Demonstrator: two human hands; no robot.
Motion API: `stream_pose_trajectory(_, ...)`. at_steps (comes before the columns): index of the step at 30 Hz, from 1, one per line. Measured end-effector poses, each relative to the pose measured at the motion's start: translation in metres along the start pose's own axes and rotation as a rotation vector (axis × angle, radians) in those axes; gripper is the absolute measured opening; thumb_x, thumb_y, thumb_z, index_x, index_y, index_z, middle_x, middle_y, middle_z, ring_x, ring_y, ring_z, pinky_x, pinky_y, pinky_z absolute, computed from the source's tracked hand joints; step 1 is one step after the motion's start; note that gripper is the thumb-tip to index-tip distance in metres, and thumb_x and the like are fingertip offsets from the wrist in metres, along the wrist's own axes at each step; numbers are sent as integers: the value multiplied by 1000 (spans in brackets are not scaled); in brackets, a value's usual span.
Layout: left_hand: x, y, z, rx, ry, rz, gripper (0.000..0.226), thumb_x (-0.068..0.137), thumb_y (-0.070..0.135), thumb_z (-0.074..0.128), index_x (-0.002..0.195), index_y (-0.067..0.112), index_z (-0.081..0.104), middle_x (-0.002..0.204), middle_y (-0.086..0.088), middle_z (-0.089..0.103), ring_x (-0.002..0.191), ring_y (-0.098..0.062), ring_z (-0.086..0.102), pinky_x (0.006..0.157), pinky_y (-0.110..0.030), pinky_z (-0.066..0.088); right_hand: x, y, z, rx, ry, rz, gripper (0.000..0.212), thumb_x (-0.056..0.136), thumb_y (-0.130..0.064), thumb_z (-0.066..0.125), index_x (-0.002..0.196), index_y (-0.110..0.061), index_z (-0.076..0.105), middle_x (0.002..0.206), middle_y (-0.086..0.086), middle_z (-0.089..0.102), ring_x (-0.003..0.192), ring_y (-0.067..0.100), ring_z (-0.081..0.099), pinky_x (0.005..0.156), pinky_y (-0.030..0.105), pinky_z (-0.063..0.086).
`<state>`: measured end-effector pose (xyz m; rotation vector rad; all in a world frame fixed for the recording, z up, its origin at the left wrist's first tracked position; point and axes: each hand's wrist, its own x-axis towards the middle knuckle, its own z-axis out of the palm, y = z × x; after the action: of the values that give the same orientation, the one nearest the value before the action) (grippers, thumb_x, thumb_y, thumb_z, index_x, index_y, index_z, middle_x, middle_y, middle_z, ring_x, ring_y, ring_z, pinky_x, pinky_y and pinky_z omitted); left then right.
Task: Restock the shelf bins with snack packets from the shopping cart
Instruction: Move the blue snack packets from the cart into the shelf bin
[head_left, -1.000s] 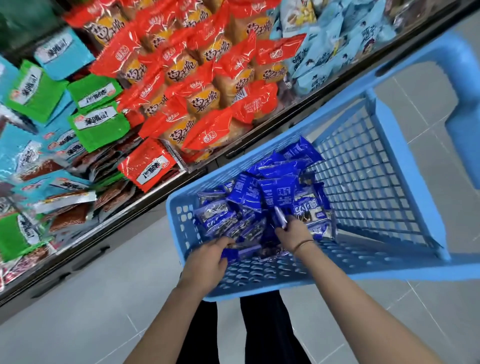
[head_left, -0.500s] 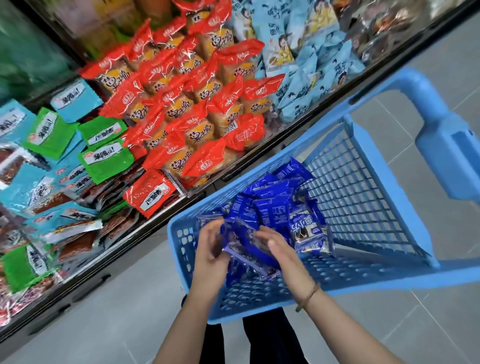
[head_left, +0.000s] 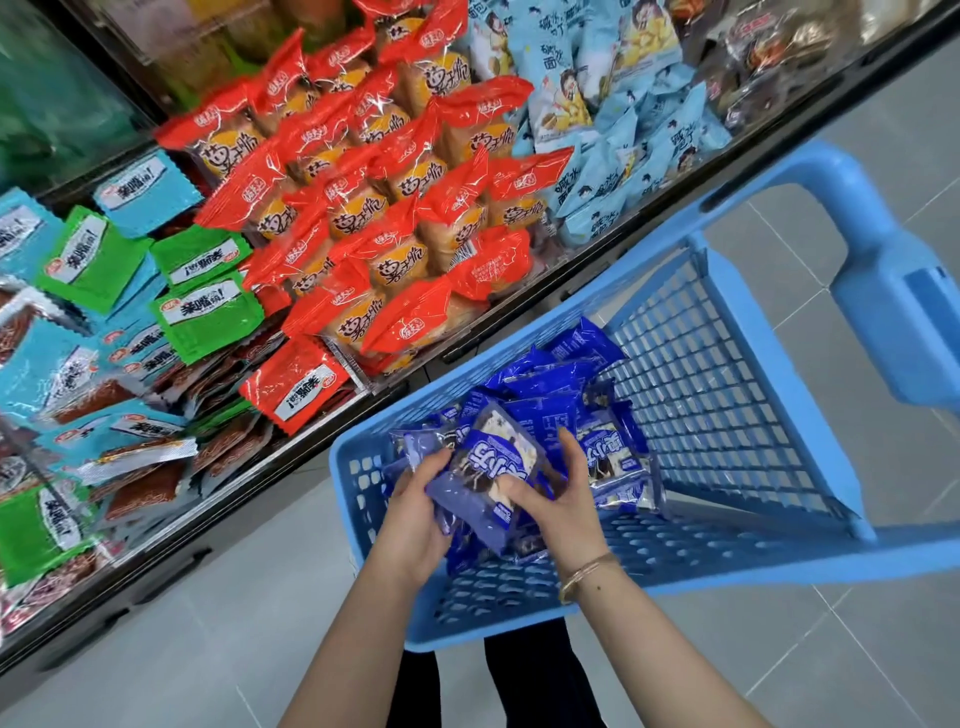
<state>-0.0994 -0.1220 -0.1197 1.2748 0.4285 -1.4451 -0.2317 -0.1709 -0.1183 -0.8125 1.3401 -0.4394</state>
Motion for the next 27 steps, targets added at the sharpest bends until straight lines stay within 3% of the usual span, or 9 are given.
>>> stream_pose_trajectory(4, 5, 5, -2, 40, 24, -44, 37, 96, 28, 51, 129, 12, 55, 105, -9, 71, 88, -18, 69, 83, -37, 54, 3, 9, 4, 98, -69, 178, 18, 81, -20, 69, 99, -18, 66, 109, 9, 70, 98, 22, 66, 86, 33, 52)
stream_pose_trajectory(6, 9, 8, -8, 104, 52, 2, 38, 93, 30, 57, 130, 22, 53, 111, 3, 67, 98, -11, 65, 82, -35, 51, 5, 13, 1, 104, -3, 156, 16, 82, -23, 68, 97, -19, 68, 101, 3, 73, 99, 24, 65, 89, 36, 50)
stream_pose_trajectory(9, 11, 18, -16, 185, 33, 21, 28, 91, 29, 61, 116, 30, 48, 98, 19, 63, 94, -6, 66, 74, -32, 55, 14, 11, -16, 193, 88, 152, 25, 85, -22, 65, 110, -22, 62, 105, -1, 69, 99, 22, 62, 83, 33, 50)
stream_pose_trajectory(12, 11, 27, -24, 211, 10, -52, 25, 92, 20, 61, 115, 20, 53, 98, 5, 69, 90, -14, 71, 67, -34, 59, 23, 2, -39, 220, 113, 202, 73, 76, -32, 73, 139, -17, 39, 135, 6, 52, 117, 25, 55, 99, 45, 45)
stream_pose_trajectory(14, 10, 29, -27, 201, -56, -88, 17, 91, 5, 53, 108, 5, 57, 113, -10, 67, 94, -24, 70, 75, -39, 58, 23, -9, -47, 132, 39, 149, 92, 54, -45, 83, 133, -17, 47, 136, 9, 52, 119, 26, 54, 104, 49, 40)
stream_pose_trajectory(16, 10, 29, -29, 169, -112, -95, 17, 87, -7, 46, 96, 1, 59, 110, -17, 66, 92, -28, 70, 78, -42, 58, 22, -19, -48, 77, -45, 116, 88, 41, -48, 87, 119, -21, 56, 123, 13, 57, 109, 28, 56, 103, 53, 40)
stream_pose_trajectory(19, 8, 28, -26, 172, -128, -70, 24, 87, -10, 50, 102, 8, 56, 108, -18, 66, 94, -31, 66, 86, -47, 56, 20, -26, -48, -33, -141, 90, 64, 50, -36, 87, 103, -26, 53, 96, 17, 59, 88, 31, 55, 93, 60, 42)
stream_pose_trajectory(23, 8, 26, -21, 185, -81, 22, 31, 86, -2, 60, 95, 24, 47, 101, -15, 72, 91, -28, 69, 85, -43, 56, 20, -24, -48, -59, -251, 38, 37, 76, 1, 69, 104, -16, 54, 91, 2, 72, 86, 21, 66, 76, 31, 55)
stream_pose_trajectory(27, 9, 22, -23, 225, -28, 75, 18, 89, 20, 63, 103, 10, 58, 103, -13, 72, 90, -21, 70, 95, -41, 52, 13, -25, -51, 57, -289, 61, 34, 83, 7, 58, 109, -14, 61, 100, 4, 72, 87, 18, 68, 69, 23, 54)
